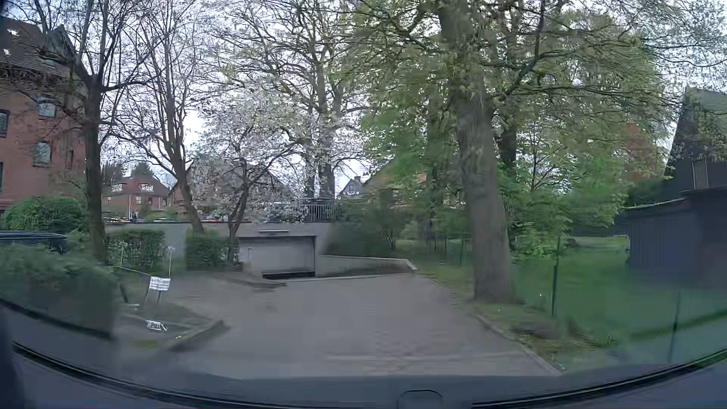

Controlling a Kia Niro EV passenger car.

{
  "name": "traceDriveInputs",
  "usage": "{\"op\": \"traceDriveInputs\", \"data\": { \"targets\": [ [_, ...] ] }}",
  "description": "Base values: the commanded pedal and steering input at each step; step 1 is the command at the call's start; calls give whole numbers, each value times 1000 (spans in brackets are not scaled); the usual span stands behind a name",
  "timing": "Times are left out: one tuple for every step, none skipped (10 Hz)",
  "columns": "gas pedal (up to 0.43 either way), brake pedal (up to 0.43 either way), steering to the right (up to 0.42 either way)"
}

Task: Follow the waypoints while adhering to traffic rules and regulations

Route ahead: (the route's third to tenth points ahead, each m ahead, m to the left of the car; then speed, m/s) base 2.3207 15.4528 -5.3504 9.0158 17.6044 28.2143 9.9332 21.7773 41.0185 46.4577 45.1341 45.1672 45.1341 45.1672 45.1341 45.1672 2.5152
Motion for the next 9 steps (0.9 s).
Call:
{"op": "traceDriveInputs", "data": {
  "targets": [
    [0,0,-44],
    [0,0,-39],
    [0,0,-35],
    [0,0,-32],
    [0,0,-23],
    [0,0,-15],
    [0,0,-19],
    [0,0,-23],
    [0,0,-23]
  ]
}}
